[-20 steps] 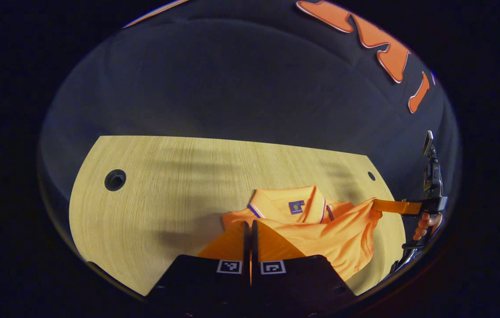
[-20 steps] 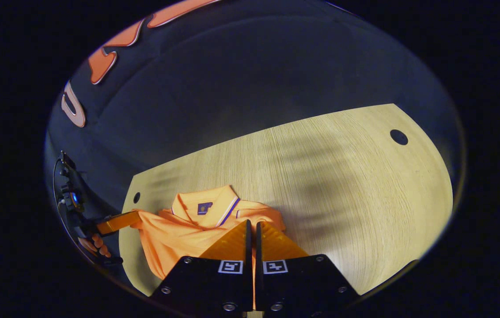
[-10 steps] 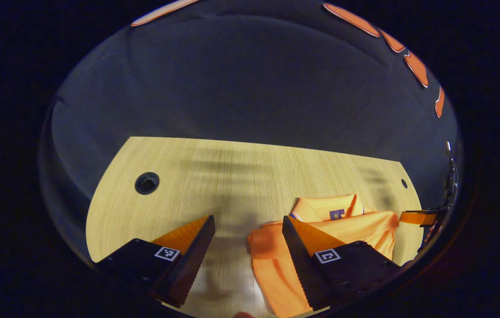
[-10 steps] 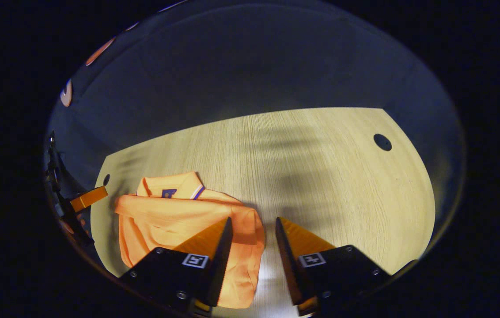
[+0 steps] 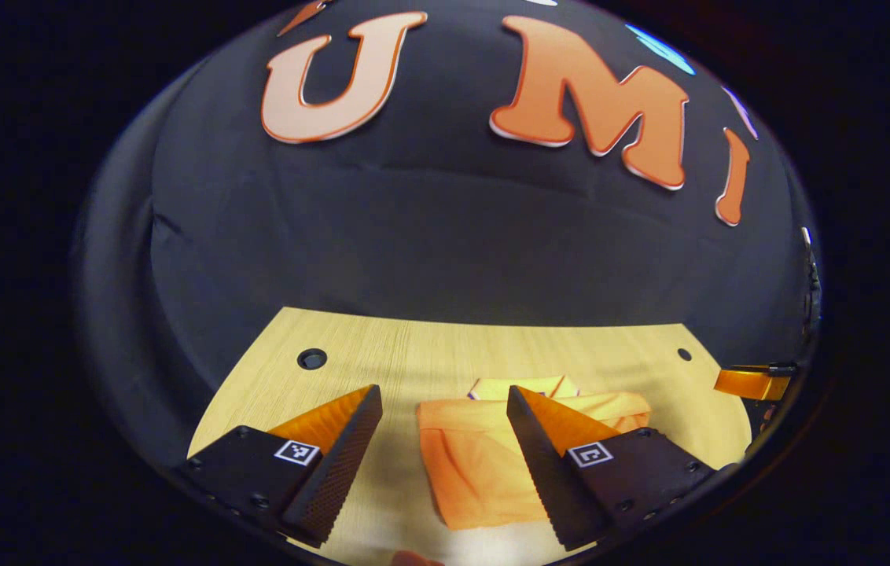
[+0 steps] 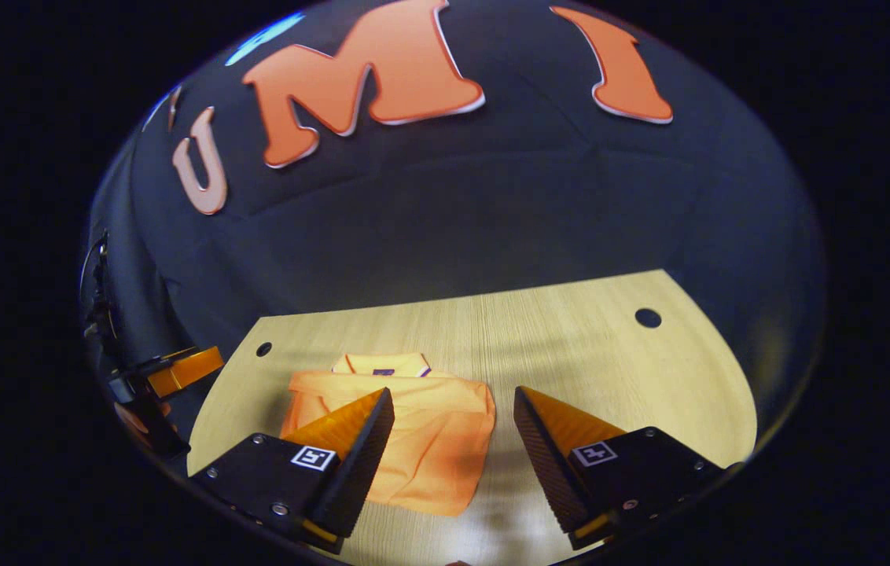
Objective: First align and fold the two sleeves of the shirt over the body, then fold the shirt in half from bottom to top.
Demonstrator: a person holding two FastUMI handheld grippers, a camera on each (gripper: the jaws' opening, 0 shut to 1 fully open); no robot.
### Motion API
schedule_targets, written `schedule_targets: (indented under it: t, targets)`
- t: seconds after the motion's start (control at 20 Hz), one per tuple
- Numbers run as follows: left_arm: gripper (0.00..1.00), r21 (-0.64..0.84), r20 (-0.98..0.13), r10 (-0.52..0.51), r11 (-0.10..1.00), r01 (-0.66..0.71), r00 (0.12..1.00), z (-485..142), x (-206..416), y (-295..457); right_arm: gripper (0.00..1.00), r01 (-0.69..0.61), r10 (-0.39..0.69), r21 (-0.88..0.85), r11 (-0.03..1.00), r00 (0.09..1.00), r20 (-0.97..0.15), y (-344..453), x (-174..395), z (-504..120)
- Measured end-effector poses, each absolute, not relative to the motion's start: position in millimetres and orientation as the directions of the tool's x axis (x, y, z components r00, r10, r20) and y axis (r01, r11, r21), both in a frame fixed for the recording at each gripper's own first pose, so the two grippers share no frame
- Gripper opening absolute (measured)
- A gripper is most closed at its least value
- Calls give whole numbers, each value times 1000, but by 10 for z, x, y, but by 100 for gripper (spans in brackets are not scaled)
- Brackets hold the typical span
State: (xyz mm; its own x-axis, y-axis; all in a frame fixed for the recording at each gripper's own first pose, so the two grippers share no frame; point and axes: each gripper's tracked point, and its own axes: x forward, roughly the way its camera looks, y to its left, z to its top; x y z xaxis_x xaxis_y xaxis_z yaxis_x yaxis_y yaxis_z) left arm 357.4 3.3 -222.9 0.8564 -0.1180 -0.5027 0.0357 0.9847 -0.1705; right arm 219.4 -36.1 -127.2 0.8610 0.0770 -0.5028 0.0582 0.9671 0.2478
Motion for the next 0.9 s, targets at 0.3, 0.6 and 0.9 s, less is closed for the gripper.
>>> schedule_targets:
  t: [0.3,0.6,0.9]
  targets:
    - [98,-151,-340,-112,986,63,934,-1557,2799,-259,96,22,20,122,992,942,-335,-298,1566,-629]
    - [98,-143,-286,-89,988,50,954,-1314,2232,-370,96,-6,32,115,993,974,-225,-257,1110,-300]
    - [98,-160,-207,-68,986,34,976,-1065,1811,-423,96,10,-1,73,997,991,-132,-212,721,-139]
